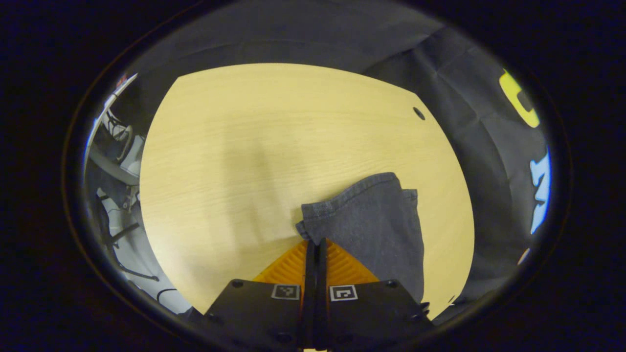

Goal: Grasp the waist and the cuffs of the jeans and fold them to make the two legs overlap; first hold the waist and fold one-third of the jeans toward the cuffs, then hold the cuffs and fold the remaining one-third in the same direction to finish folding.

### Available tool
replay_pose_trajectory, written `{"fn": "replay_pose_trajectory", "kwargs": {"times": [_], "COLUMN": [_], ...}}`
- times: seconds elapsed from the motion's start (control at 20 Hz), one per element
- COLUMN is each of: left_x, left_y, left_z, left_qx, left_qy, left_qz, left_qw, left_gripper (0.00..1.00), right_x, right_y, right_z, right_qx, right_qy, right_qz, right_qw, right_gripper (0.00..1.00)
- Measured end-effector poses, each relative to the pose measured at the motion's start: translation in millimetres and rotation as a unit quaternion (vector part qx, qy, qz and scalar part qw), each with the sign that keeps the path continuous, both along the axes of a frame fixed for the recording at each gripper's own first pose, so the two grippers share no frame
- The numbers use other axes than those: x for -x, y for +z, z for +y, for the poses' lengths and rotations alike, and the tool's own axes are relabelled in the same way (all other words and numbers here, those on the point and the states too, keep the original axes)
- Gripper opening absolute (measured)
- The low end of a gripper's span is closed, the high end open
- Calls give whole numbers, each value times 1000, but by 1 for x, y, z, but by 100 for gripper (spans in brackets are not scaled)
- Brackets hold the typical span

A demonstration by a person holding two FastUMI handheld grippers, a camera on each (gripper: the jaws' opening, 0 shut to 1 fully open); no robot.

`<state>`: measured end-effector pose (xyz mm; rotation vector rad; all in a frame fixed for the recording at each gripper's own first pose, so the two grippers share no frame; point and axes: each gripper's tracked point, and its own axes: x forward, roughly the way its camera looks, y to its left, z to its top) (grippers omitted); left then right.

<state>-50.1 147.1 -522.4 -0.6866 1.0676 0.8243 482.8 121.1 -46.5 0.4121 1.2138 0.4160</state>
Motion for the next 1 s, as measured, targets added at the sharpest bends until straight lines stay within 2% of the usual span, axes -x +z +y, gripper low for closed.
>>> {"fn": "replay_pose_trajectory", "kwargs": {"times": [0.2, 0.35, 0.45, 0.55, 0.65, 0.75, 0.8, 0.9, 1.0], "left_x": [-59, -113, -157, -204, -249, -284, -298, -315, -257], "left_y": [43, 84, 117, 155, 193, 231, 253, 292, 293], "left_z": [-35, -70, -103, -155, -224, -304, -349, -434, -498], "left_qx": [-28, -44, -55, -51, -27, 16, 47, 89, 127], "left_qy": [-82, -148, -211, -291, -377, -462, -499, -587, -662], "left_qz": [2, -9, -30, -63, -100, -131, -151, -176, -183], "left_qw": [996, 988, 975, 953, 920, 877, 852, 785, 715], "left_gripper": [8, 8, 8, 8, 8, 11, 8, 8, 8], "right_x": [4, 5, 3, 1, 0, 2, 4, 8, 14], "right_y": [-3, -4, -3, 1, 3, 5, 5, 6, 14], "right_z": [2, 3, 2, -4, -10, -21, -27, -43, -65], "right_qx": [-3, -6, -8, -9, -12, -12, -12, -12, -15], "right_qy": [-3, -7, -11, -19, -32, -52, -64, -96, -138], "right_qz": [7, 6, 2, -2, -5, -5, -5, -5, -6], "right_qw": [1000, 1000, 1000, 1000, 999, 999, 998, 995, 990], "right_gripper": [96, 96, 96, 96, 96, 96, 96, 96, 100]}}
